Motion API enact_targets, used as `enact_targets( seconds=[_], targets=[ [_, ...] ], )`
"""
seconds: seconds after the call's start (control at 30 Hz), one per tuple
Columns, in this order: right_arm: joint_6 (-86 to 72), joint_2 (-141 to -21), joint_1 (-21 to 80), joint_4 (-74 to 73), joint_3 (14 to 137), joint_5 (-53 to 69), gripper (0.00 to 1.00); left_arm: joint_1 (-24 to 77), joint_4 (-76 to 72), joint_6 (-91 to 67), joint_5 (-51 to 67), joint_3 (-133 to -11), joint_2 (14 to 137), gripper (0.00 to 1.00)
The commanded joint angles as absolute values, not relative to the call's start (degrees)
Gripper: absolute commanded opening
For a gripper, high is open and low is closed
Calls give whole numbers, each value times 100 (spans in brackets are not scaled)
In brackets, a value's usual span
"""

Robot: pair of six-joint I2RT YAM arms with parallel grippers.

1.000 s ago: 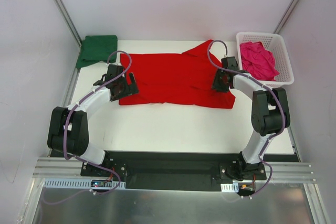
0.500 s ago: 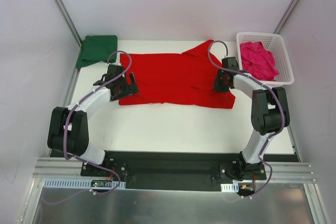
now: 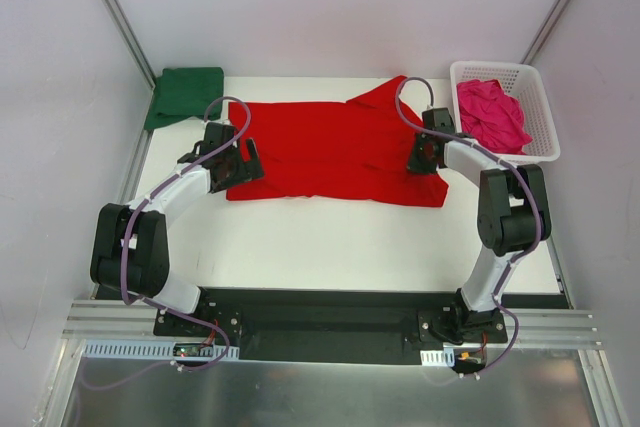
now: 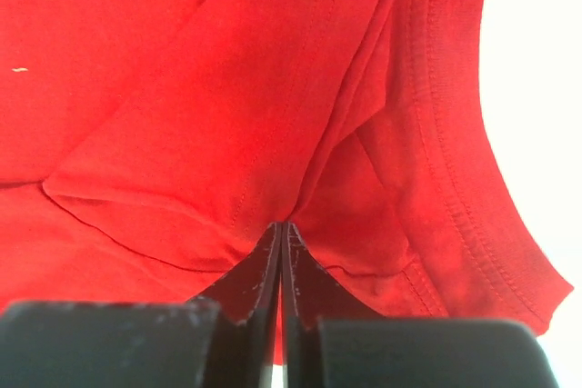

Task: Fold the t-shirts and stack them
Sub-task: Fold the flattened tshirt in 1/3 of the way

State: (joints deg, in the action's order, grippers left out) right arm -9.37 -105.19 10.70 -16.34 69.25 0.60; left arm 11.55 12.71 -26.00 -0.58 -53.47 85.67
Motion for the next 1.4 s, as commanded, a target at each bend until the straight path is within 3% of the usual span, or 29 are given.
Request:
enact_targets(
  seconds=[0.0,0.33,1.37],
  targets=[
    [-879,-10512,1037,-1670,7216,149,1,1125,1239,-2470,-185,-5344,8394,99],
    [-835,-10353,1046,-1907,7699,246,1,1125,1239,-2487,-158,-5326,8420,99],
    [-1107,-11557,1055,-993,8999,1626,1,1046,1239,-2470,-167,-5370,8525,99]
  ],
)
